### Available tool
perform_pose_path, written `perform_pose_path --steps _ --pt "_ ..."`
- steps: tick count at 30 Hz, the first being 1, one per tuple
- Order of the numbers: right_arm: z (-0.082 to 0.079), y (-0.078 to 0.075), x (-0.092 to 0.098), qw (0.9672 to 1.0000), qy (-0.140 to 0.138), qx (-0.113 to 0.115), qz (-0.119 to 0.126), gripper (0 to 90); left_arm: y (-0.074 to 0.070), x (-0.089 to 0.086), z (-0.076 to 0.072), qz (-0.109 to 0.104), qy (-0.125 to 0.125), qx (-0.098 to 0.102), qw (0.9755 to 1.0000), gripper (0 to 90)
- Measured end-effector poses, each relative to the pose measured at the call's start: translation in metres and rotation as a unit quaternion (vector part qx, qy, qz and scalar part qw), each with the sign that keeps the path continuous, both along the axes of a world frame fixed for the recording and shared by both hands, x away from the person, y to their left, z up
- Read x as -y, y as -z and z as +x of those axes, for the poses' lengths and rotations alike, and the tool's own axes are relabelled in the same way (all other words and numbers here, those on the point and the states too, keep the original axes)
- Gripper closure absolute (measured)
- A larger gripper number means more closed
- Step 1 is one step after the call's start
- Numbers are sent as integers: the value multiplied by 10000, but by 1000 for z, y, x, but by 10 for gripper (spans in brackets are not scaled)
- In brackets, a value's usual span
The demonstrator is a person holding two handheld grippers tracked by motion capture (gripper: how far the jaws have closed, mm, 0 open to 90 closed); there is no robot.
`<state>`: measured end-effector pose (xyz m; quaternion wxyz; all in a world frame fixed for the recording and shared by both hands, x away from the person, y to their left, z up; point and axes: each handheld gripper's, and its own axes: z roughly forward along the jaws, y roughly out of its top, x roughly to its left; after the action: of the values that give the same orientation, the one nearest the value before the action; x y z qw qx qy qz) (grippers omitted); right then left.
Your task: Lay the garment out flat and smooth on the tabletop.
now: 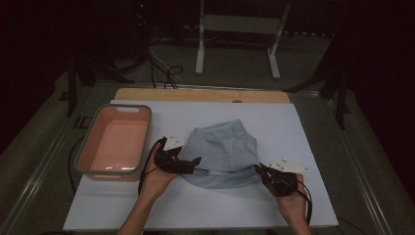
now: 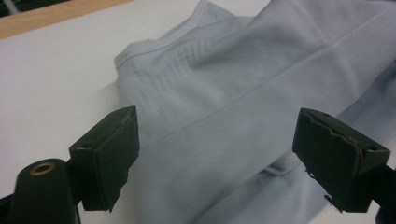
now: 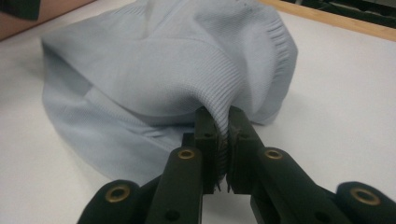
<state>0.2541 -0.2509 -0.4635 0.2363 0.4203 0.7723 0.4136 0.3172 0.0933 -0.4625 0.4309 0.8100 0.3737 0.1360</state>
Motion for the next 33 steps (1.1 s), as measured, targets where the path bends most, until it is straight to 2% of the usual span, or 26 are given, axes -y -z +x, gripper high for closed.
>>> perform_pose_path --steps 4,5,14,17,18,20,22,25,28,29,30,33 --pt "2 -1 8 9999 82 -15 106 848 5 3 1 183 -48 -51 9998 157" --pt "2 -2 8 9999 87 -9 121 848 8 5 1 286 -48 -83 9995 157" --pt "2 -4 14 9997 179 22 160 847 20 4 6 471 -200 -238 9984 174" --pt "1 -5 16 9996 213 36 172 847 25 5 7 499 -209 -336 9980 171" --pt "1 -6 18 9996 237 51 176 847 30 6 9 538 -209 -435 9974 183" --pt "1 -7 19 9995 238 59 194 847 31 6 10 496 -170 -500 9974 246" --pt "0 -7 20 9994 261 52 201 846 32 5 10 448 -69 -593 9972 406" --pt "0 -6 19 9996 223 54 182 846 30 5 10 398 -36 -561 9976 657" --pt "0 -6 18 9997 180 46 168 845 26 3 9 288 -24 -542 9981 821" --pt "0 -5 17 9997 173 38 164 844 26 3 9 288 -24 -542 9981 821" --pt "0 -5 17 9998 144 20 151 838 15 1 6 124 49 -447 9989 851" --pt "0 -4 16 9998 114 -1 155 821 3 -1 3 -30 80 -304 9995 854"
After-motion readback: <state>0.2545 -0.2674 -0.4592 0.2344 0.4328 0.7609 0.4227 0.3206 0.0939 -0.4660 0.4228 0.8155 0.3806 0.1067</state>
